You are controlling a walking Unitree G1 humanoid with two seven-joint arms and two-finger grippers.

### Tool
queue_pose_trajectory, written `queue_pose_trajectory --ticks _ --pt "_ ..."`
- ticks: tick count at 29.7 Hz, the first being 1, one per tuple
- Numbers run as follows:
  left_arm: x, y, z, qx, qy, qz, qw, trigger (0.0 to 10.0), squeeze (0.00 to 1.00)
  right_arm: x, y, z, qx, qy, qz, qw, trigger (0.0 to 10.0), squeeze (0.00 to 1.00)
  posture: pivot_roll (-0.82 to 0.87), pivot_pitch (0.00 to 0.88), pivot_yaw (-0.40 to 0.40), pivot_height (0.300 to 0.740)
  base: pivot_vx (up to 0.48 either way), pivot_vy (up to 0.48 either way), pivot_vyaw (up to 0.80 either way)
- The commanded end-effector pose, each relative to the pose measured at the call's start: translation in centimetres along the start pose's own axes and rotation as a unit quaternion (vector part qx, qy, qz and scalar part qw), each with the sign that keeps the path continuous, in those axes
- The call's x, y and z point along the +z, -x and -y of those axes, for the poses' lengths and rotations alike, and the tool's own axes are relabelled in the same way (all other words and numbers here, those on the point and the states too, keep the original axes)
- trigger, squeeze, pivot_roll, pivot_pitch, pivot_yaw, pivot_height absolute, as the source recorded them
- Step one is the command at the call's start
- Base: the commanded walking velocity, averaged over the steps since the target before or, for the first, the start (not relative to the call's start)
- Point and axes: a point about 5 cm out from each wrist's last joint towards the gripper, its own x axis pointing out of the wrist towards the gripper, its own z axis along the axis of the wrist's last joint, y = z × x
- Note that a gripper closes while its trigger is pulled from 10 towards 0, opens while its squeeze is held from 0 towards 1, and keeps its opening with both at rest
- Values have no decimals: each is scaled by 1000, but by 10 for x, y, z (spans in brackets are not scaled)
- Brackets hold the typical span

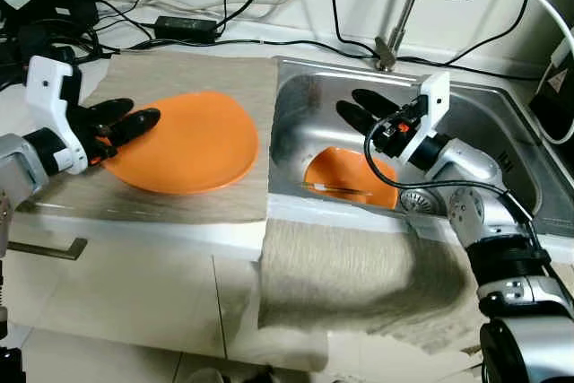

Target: Kitchen organization

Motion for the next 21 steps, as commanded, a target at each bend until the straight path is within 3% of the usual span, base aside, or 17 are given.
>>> queue_pose_trajectory --ticks 1,2,6,16,19,21 --pt "-9 -3 -2 -15 6 0 1000 10000 47 1 1 -8 12 -22 4 1000 10000 0 -19 0 -75 740 0 0 0" --pt "-17 -4 -4 -19 13 -5 1000 10000 0 1 0 -12 20 -39 2 999 10000 0 -19 0 -75 740 0 0 0" --pt "-35 -9 -14 2 23 -28 999 10000 0 5 -5 -25 53 -56 0 997 10000 0 -23 0 -68 740 0 0 0" --pt "-47 -6 -26 31 29 -47 998 10000 0 9 -19 -31 58 -76 -10 995 10000 0 -30 0 -59 740 0 0 0" --pt "-49 -6 -25 19 40 -41 998 10000 0 4 -24 -31 45 -79 -45 995 10000 0 -34 0 -58 740 0 0 0" --pt "-66 -3 -23 -6 62 -59 996 10000 0 -13 -36 -34 34 -111 -99 988 10000 0 -34 0 -62 740 0 0 0"
